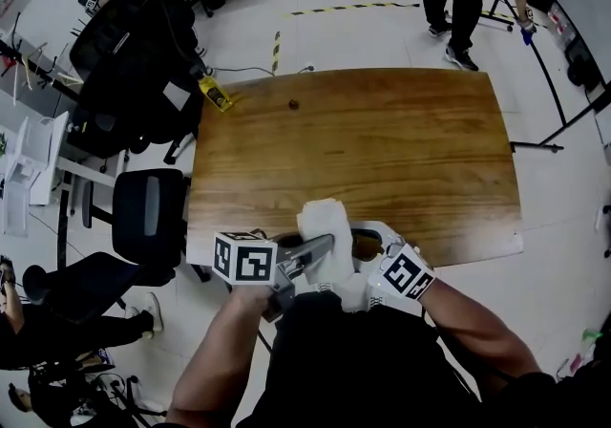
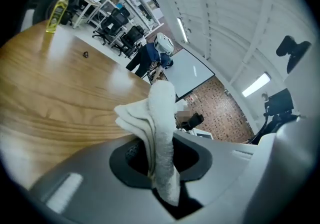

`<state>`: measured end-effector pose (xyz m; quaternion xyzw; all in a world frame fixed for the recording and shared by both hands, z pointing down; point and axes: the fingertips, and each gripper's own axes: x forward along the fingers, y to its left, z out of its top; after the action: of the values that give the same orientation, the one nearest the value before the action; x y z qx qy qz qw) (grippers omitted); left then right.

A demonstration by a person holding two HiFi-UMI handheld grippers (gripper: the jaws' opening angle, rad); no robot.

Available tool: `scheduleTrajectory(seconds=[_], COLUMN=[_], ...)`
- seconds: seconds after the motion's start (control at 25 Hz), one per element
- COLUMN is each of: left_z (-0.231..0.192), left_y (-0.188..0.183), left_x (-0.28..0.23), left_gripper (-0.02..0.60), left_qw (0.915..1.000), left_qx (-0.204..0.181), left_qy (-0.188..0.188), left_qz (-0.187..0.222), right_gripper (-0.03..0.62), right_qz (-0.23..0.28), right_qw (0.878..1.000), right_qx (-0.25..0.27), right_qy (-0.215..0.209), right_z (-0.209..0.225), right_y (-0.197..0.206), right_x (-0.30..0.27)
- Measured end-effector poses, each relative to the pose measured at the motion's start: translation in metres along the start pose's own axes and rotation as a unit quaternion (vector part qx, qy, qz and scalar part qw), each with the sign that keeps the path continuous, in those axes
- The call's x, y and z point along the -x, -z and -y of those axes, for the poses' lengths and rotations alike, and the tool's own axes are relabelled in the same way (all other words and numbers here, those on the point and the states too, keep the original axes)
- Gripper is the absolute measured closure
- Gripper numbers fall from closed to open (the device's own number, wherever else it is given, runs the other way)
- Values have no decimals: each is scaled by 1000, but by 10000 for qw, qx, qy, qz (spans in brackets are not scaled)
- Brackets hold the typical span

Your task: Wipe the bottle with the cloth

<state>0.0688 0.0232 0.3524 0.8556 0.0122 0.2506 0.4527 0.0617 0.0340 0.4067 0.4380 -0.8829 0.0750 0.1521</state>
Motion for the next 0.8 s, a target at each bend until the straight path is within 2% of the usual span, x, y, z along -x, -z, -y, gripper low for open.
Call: scheduleTrajectory(seconds=[0.16,0.2,0.28,0.36,0.52,0.64,0.68,0.76,0.8], left_z=[-36,-41,-41,-32,-11,6,11,20,24], left_y=[29,36,42,42,33,36,39,48,54], left_x=[12,14,20,26,49,65,69,76,78], left_gripper=[485,485,485,485,483,483,483,483,483], left_qw=[9947,9935,9952,9965,9916,9851,9826,9777,9754], left_qx=[-261,-242,12,230,206,266,284,313,320], left_qy=[-938,-1056,-973,-742,-578,-455,-449,-509,-556], left_qz=[-326,-342,-103,321,1135,1637,1778,2012,2107], right_gripper=[456,456,454,455,454,453,445,352,347], right_qz=[-21,-29,-42,-45,-121,-384,-481,-515,-481], right_qw=[10000,10000,10000,10000,9999,9992,9988,9983,9984], right_qx=[7,5,2,-8,-38,14,97,243,275], right_qy=[-38,-47,-58,-45,-16,-53,-83,-113,-111], right_z=[1,1,2,3,4,4,4,4,5], right_y=[0,0,1,2,4,7,7,2,0], right_x=[0,0,-1,0,3,3,3,8,12])
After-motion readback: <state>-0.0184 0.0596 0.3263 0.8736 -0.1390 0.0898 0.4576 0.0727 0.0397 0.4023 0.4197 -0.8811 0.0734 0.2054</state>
